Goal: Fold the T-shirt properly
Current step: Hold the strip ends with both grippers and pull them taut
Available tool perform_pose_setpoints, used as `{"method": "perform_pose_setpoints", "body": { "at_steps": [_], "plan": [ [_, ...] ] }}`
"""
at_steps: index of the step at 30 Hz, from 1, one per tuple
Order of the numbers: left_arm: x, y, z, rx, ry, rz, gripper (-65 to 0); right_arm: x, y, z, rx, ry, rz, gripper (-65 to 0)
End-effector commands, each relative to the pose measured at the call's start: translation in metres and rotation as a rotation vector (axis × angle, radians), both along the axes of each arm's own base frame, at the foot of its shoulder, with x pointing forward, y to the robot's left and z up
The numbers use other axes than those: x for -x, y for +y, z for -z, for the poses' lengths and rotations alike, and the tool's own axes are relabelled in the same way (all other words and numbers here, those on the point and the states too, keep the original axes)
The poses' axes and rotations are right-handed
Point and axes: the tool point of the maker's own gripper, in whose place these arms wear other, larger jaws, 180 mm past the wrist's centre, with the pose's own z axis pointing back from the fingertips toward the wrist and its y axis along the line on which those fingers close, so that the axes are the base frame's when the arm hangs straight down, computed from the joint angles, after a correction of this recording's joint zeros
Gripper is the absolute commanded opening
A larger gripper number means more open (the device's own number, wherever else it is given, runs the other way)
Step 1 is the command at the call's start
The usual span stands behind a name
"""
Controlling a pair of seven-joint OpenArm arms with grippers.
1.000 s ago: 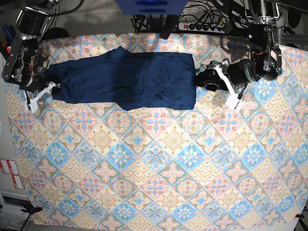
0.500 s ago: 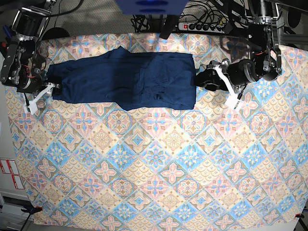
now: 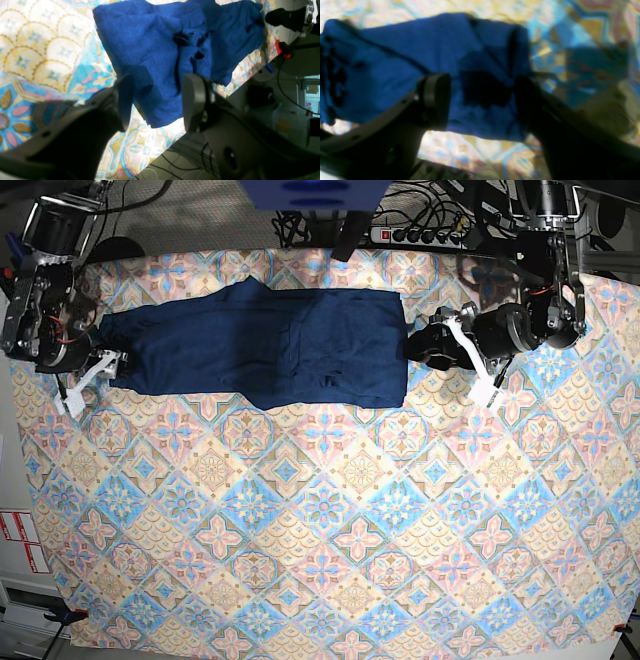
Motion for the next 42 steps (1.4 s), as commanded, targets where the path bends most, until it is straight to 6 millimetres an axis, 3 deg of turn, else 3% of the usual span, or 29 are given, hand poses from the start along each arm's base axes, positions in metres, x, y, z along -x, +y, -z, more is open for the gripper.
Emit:
{"method": "perform_pose_setpoints", "body": {
  "at_steps": [1,4,12,24,28,33,39,42],
  "plan": [
    [-0.006,0.000,-0.007,0.014,-0.029,-0.001,-34.2,-0.009,-0.001,-0.007,-0.003,-0.028,-0.010,-26.4],
    [-0.004,0.002,0.000,0.021,-0.002,-0.011,-34.2,-0.001,0.001,0.007,-0.017,0.018,-0.007,-26.4],
    [-0.003,0.003,0.002,0.028,0.008,-0.016,-34.2,-0.001,-0.003,0.020,-0.044,0.033,0.042,-26.3],
    [-0.003,0.002,0.002,0.029,0.008,-0.016,-34.2,-0.011,-0.032,-0.002,0.034,-0.011,0.033,-26.1],
    [-0.003,0.002,0.002,0.029,0.008,-0.016,-34.2,-0.015,-0.031,-0.001,0.034,-0.009,0.028,-26.0],
    [-0.010,0.003,-0.002,0.029,-0.009,-0.016,-34.2,0.002,-0.024,0.023,0.091,0.090,-0.044,-26.0],
    [-0.010,0.003,-0.002,0.028,-0.009,-0.014,-34.2,0.004,-0.015,0.044,0.072,0.119,-0.056,-25.9],
    [-0.009,0.003,-0.001,0.026,-0.004,-0.013,-34.2,0.009,-0.015,0.050,0.067,0.133,-0.049,-21.1]
  ]
}}
